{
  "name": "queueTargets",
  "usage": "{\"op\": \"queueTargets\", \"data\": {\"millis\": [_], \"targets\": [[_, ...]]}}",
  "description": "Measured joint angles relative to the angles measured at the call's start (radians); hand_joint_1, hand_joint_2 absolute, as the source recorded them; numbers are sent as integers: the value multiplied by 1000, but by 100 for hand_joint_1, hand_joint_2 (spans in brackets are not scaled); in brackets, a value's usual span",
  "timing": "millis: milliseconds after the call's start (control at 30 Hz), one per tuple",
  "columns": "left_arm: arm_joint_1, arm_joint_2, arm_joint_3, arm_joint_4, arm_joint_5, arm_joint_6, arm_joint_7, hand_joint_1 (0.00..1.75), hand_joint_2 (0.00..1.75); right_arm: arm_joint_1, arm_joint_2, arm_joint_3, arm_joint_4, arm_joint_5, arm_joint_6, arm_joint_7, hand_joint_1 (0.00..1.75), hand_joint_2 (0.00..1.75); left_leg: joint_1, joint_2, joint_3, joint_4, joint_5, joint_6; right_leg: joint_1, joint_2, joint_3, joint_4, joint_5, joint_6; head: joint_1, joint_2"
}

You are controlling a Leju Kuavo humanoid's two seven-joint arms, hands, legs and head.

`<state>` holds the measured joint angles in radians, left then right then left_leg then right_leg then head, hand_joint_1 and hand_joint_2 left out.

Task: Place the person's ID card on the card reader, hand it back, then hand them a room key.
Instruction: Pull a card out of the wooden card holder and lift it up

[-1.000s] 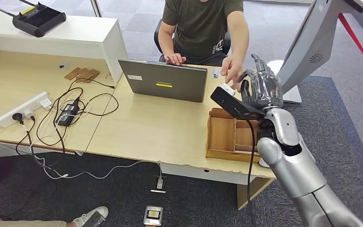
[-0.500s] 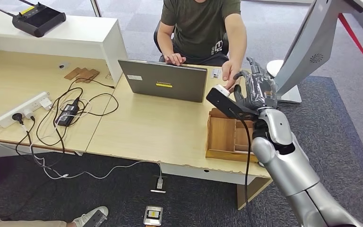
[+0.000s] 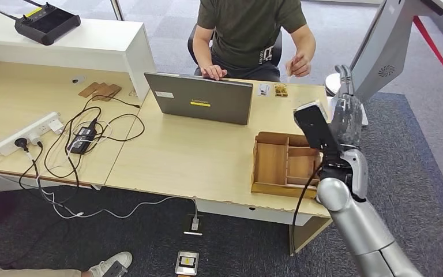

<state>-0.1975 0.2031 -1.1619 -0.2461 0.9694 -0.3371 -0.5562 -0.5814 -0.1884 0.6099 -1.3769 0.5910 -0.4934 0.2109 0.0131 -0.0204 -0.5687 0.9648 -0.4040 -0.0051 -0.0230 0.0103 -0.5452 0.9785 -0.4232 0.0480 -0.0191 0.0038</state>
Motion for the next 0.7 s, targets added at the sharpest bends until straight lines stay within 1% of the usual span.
{"op": "queueTargets", "data": {"millis": [67,200,300,367,400,467,500,533,633,667,700], "targets": [[10,2,1,0,7,10,-1,0,175,64,-13,-31,-37,-153,-51,-83,0,175,0,0,0,0,0,0,0,0,0,0,-1,0,0,0],[34,8,9,0,23,29,-16,0,175,213,-38,-102,-89,-478,-139,-298,0,175,0,0,0,0,-2,0,0,0,1,0,-2,0,0,0],[53,13,17,0,42,46,-35,0,175,320,-46,-147,-110,-680,-153,-435,0,175,0,0,0,0,-3,0,0,0,1,0,-3,0,0,0],[66,16,23,0,55,56,-48,0,175,386,-46,-175,-113,-871,-126,-542,0,175,0,0,0,0,-3,0,0,0,1,0,-4,0,0,0],[72,17,27,0,61,60,-52,0,175,415,-45,-189,-111,-976,-101,-599,0,175,0,0,0,0,-3,0,0,0,1,0,-4,0,0,0],[81,20,34,1,72,67,-55,0,175,463,-44,-215,-105,-1195,-13,-701,0,175,0,0,0,0,-3,0,0,0,0,0,-4,0,0,0],[83,22,37,1,77,70,-55,0,175,480,-44,-226,-97,-1308,54,-740,0,175,0,0,0,-1,-4,-1,0,0,0,0,-4,-1,0,0],[84,23,40,1,84,72,-55,0,175,494,-44,-236,-82,-1434,142,-770,0,175,0,0,0,-1,-4,-1,0,0,0,0,-4,-1,0,0],[85,26,47,2,99,77,-55,0,175,517,-41,-256,1,-1798,423,-812,0,175,0,0,0,-1,-4,-1,0,0,1,0,-4,-1,0,0],[85,26,50,2,101,78,-55,0,175,521,-39,-260,32,-1878,488,-821,0,175,0,0,0,-1,-4,-1,0,0,1,0,-4,-1,0,0],[86,26,52,2,103,79,-55,0,175,523,-37,-262,61,-1930,530,-833,0,175,0,0,0,-1,-4,-1,0,0,1,0,-4,-1,0,0]]}}
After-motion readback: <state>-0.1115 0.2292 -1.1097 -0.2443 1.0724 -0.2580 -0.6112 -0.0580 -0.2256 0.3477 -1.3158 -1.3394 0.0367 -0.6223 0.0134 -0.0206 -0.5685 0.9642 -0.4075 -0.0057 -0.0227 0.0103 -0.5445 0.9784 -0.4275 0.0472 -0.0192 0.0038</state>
